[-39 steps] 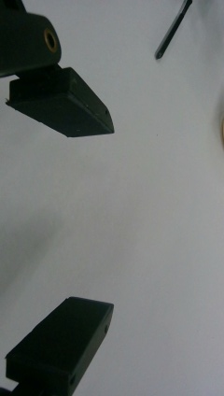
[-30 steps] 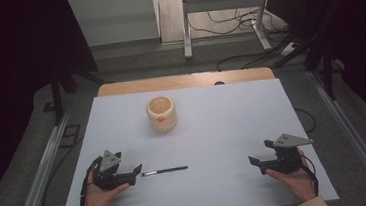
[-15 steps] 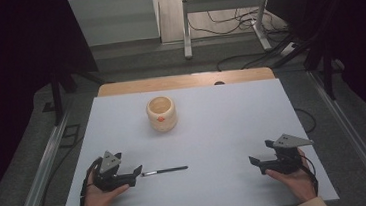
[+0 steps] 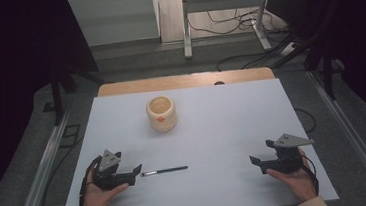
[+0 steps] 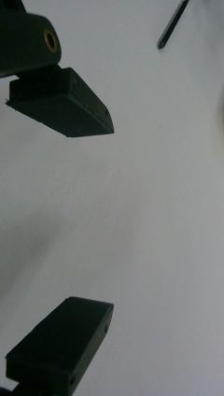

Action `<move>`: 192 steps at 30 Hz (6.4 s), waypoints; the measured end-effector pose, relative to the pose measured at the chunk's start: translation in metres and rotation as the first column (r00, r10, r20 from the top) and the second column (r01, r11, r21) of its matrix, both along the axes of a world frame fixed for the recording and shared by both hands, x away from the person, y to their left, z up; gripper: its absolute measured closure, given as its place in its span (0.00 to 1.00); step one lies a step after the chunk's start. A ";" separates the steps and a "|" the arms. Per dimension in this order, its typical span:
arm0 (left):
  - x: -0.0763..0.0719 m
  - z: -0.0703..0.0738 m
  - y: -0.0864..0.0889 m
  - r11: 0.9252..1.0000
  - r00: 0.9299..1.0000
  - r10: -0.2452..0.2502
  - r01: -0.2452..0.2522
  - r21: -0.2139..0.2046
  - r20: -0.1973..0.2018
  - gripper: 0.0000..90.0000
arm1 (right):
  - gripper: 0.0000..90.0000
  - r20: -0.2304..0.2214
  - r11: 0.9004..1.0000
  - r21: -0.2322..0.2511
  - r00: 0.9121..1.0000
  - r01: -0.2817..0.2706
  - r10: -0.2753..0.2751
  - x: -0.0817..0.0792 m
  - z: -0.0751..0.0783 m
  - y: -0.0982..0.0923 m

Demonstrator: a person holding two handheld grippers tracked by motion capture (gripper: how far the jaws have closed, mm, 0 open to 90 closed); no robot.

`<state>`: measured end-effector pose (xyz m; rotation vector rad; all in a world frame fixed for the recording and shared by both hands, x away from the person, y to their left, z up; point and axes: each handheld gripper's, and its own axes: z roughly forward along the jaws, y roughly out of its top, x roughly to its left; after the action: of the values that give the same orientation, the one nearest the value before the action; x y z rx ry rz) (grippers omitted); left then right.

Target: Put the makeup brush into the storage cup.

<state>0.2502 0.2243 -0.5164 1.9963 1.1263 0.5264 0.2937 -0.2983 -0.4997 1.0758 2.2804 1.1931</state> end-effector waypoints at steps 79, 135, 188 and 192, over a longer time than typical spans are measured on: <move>0.052 0.041 -0.039 0.865 0.878 -0.433 0.468 0.182 -0.201 0.19 | 0.14 -0.001 0.999 -0.027 1.000 0.031 -0.031 -0.001 -0.001 -0.001; 0.066 0.005 -0.077 0.672 0.695 -0.539 0.695 0.254 -0.476 0.62 | 0.14 0.000 0.999 -0.039 0.999 0.032 -0.032 0.000 -0.002 0.000; 0.058 0.030 -0.073 0.703 0.765 -0.528 0.637 0.316 -0.368 0.92 | 0.14 0.007 0.999 -0.033 0.999 0.037 -0.037 -0.001 -0.001 -0.002; 0.058 0.035 -0.075 0.717 0.786 -0.502 0.611 0.334 -0.360 0.92 | 0.14 0.008 0.999 -0.032 0.999 0.037 -0.036 -0.001 -0.001 -0.002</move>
<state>0.3082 0.1492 -0.4818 2.7145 0.4780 0.2119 0.2930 -0.3001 -0.5002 1.0950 2.2570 1.1407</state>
